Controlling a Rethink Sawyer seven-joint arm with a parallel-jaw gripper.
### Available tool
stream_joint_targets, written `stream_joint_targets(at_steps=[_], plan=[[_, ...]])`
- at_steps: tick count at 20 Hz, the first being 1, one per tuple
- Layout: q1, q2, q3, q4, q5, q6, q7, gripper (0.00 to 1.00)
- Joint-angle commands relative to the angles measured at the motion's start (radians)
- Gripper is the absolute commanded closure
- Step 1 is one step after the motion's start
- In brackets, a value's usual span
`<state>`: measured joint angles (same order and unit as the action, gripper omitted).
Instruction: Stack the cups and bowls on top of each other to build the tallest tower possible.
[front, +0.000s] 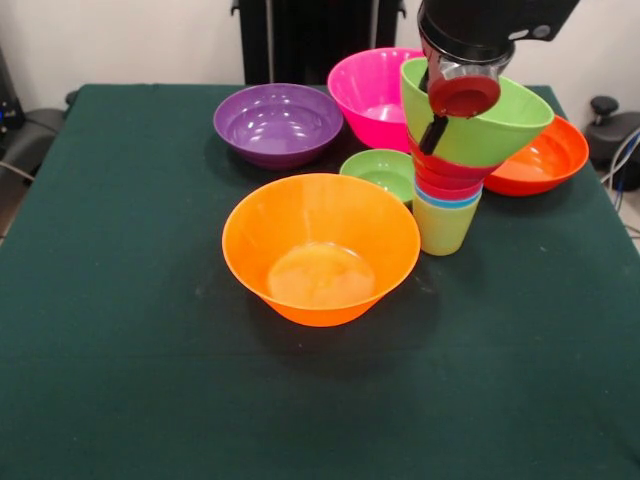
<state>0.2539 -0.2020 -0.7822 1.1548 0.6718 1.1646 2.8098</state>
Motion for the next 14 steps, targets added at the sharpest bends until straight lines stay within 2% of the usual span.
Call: stream_joint_targets(at_steps=[1,9,14], plan=[[-0.030,-0.010,0.150,0.025,-0.064,-0.024,0.001,0.00],[-0.048,-0.020,0.152,-0.003,-0.063,0.015,0.009,0.00],[-0.038,-0.027,0.155,-0.008,-0.060,0.029,0.028,0.00]])
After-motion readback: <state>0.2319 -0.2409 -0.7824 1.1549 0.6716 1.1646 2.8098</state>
